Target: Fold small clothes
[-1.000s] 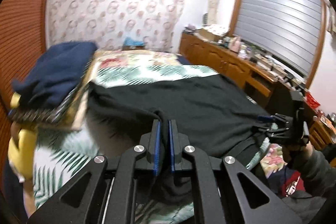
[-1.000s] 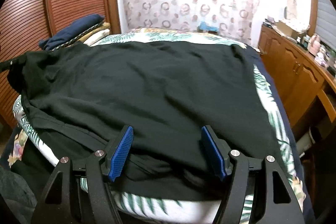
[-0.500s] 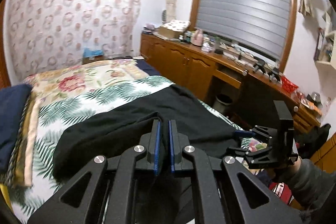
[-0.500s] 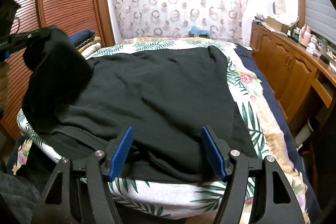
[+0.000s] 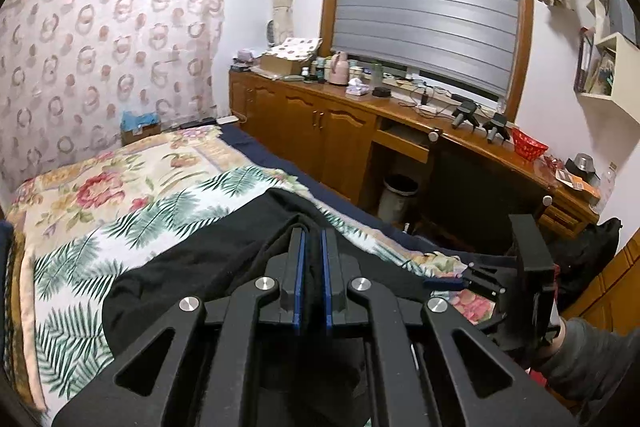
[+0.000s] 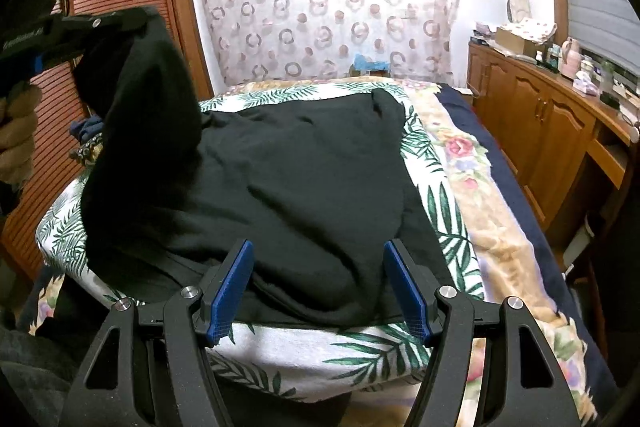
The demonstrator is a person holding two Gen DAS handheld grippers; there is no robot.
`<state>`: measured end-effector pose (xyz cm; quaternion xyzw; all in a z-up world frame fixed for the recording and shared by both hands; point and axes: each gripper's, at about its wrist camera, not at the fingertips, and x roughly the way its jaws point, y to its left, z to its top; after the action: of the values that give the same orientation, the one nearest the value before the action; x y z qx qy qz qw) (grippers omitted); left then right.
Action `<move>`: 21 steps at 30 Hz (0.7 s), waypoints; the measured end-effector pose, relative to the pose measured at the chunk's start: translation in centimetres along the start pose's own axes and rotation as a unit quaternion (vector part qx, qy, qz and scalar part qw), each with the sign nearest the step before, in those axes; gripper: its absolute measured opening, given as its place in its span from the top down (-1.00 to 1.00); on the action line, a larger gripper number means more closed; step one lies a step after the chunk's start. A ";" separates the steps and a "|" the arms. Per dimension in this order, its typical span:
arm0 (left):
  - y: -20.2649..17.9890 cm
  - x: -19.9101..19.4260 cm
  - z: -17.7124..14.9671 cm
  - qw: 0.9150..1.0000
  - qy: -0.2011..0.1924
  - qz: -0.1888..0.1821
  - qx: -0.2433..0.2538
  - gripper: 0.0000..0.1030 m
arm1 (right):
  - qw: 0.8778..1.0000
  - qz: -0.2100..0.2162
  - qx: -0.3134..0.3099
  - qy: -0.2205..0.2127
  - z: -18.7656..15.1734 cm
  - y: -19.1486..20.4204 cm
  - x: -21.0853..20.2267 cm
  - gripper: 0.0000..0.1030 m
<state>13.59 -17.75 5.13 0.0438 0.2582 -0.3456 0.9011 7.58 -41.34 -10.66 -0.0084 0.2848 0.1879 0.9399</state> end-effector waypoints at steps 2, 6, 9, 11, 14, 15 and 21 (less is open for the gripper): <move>-1.0 0.6 0.7 1.000 -0.001 -0.007 0.008 0.84 | 1.000 0.005 0.003 -0.004 0.0 -0.4 -0.2 -0.35; -2.6 1.7 2.0 1.000 -0.002 -0.019 0.020 0.84 | 1.000 0.006 0.005 -0.009 -0.1 -0.7 -0.2 -0.35; -3.7 2.6 2.8 0.999 -0.001 -0.025 0.028 0.84 | 1.000 0.004 0.005 -0.013 -0.2 -1.3 -0.4 -0.35; -4.0 3.5 2.9 0.999 0.011 -0.033 0.031 0.84 | 1.000 0.003 0.008 -0.017 -0.3 -1.5 -0.7 -0.35; -4.1 5.1 2.2 0.998 0.039 -0.031 0.031 0.82 | 1.000 0.003 0.012 -0.021 -0.6 -1.9 -1.1 -0.35; -4.1 5.3 1.9 0.998 0.046 -0.031 0.032 0.80 | 1.000 0.002 0.013 -0.021 -0.7 -1.9 -1.2 -0.35; -3.3 4.8 0.3 0.998 0.052 -0.008 0.035 0.19 | 1.000 -0.003 0.019 -0.017 -0.8 -2.4 -1.1 -0.35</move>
<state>14.63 -23.18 3.32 0.0914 0.2923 -0.3589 0.8817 7.11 -44.09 -10.98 0.0114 0.2721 0.1798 0.9453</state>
